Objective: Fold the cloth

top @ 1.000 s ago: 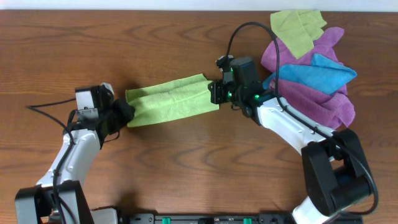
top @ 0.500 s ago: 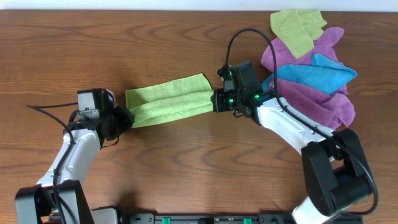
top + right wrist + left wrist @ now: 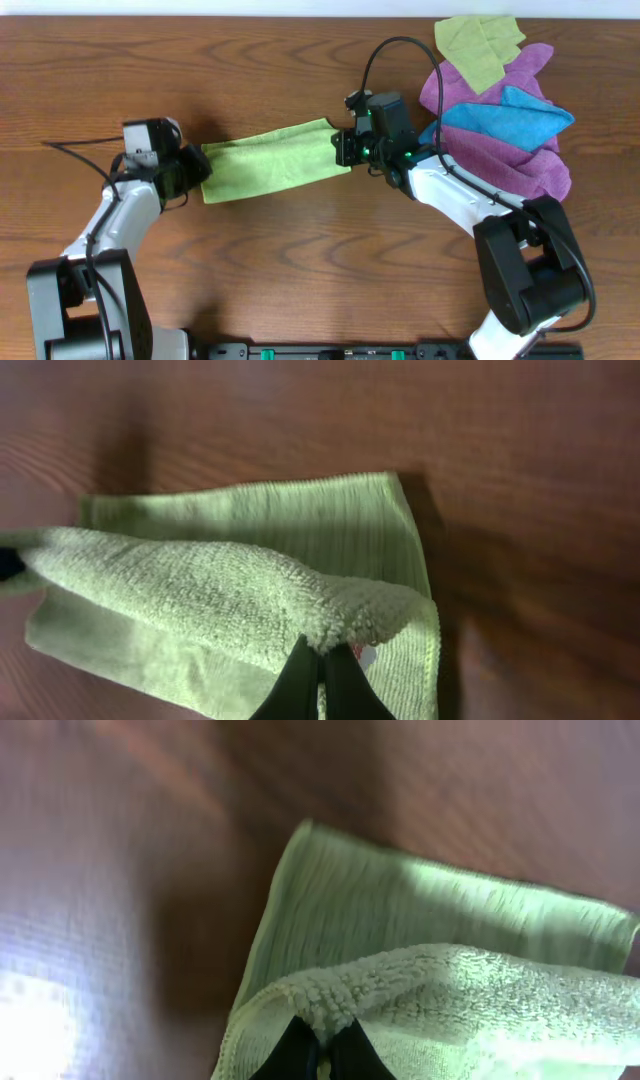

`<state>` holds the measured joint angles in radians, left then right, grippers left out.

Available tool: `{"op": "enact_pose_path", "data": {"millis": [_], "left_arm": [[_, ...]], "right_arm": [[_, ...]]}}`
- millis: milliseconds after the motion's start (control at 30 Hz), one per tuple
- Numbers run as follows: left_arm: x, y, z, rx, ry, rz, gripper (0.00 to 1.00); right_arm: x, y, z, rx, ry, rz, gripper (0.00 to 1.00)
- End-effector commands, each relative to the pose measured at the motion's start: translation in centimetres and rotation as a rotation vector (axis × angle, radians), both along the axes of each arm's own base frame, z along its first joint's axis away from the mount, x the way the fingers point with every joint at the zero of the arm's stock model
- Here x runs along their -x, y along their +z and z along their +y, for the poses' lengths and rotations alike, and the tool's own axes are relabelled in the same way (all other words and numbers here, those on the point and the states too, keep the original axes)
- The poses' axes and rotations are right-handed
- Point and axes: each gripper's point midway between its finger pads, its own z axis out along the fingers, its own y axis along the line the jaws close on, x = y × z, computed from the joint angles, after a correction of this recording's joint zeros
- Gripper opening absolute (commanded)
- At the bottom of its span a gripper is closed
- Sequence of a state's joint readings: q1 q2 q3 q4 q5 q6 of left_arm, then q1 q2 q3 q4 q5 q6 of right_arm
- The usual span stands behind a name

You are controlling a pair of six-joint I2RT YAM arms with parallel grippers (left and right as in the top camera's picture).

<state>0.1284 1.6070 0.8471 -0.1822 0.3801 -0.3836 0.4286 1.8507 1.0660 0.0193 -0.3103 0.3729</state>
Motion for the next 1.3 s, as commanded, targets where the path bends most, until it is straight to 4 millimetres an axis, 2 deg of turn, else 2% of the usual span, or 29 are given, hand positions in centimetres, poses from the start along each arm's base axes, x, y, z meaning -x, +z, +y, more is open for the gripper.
{"op": "enact_pose_path", "data": {"millis": [0,67,233,367,567,733,900,933,967,1000,1033,1133,1200,1267], "left_arm": [[-1.5,0.9,0.7,-0.046,-0.019,-0.032,0.06],[-2.0,1.0,0.7,-0.049,-0.024,-0.032,0.05],[-2.3,0.1,0.3,-0.021,-0.039,-0.003,0.06],[-1.4,-0.4,0.2,-0.026,-0.058,0.032,0.05],[0.3,-1.2,0.0,-0.027,-0.077,0.106,0.06],[1.2,-1.9,0.8,-0.066,-0.054,0.157,0.05],[1.1,-1.8,0.8,-0.068,-0.053,0.153,0.06],[1.1,-1.8,0.8,-0.068,-0.053,0.153,0.06],[1.1,-1.8,0.8,-0.069,-0.053,0.153,0.15],[1.1,-1.8,0.8,-0.069,-0.053,0.153,0.33],[1.1,-1.8,0.8,-0.068,-0.053,0.154,0.49],[1.2,-1.8,0.8,-0.064,-0.055,0.156,0.57],[1.3,-1.6,0.8,-0.065,-0.056,0.156,0.62],[1.3,-1.2,0.7,-0.065,-0.056,0.152,0.61]], "right_arm": [[-1.7,1.5,-0.1,-0.018,-0.034,-0.045,0.01],[-2.3,1.8,0.2,-0.023,-0.033,-0.055,0.01],[-3.1,1.0,0.7,-0.018,-0.027,-0.029,0.01],[-2.5,0.3,0.4,0.002,-0.027,0.013,0.01],[-0.4,-1.9,-0.7,0.073,-0.009,0.118,0.01],[-0.3,-2.0,-0.8,0.083,-0.007,0.122,0.01],[-0.2,-2.1,-0.9,0.088,-0.009,0.125,0.01],[-0.2,-2.1,-0.9,0.087,-0.009,0.125,0.01],[-0.2,-2.1,-0.9,0.087,-0.009,0.125,0.01],[-0.2,-2.1,-0.9,0.087,-0.009,0.125,0.11],[-0.2,-2.1,-0.9,0.087,-0.009,0.125,0.27],[-0.1,-2.0,-0.7,0.080,-0.003,0.126,0.64],[-0.1,-1.7,-0.6,0.065,0.007,0.126,0.73],[-0.1,-1.1,-0.3,0.044,0.019,0.123,0.76]]}}
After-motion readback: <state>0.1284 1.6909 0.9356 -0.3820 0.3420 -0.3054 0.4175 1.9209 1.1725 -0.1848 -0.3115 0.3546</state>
